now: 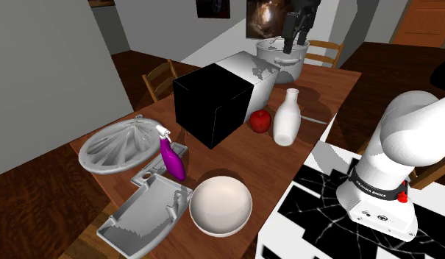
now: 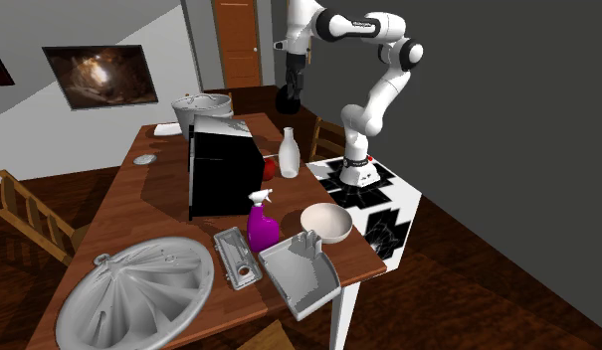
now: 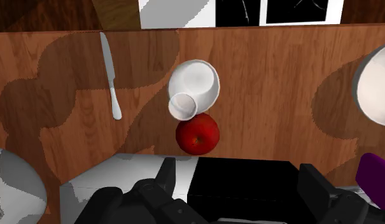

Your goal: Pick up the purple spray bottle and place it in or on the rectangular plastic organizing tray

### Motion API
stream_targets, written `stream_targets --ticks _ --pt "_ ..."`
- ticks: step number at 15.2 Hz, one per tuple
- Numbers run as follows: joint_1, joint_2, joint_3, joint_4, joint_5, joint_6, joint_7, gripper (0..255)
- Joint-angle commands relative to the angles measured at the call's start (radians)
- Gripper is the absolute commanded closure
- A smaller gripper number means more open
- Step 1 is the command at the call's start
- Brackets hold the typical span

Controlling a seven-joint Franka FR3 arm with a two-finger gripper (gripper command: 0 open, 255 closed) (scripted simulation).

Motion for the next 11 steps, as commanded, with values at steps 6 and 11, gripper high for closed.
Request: stream_targets --ticks 6,11 --pt "0.031 0.012 0.073 -0.109 0.046 0.154 0.082 0" --pt "0.063 0.063 0.151 -0.186 0.085 0.318 0.163 0"
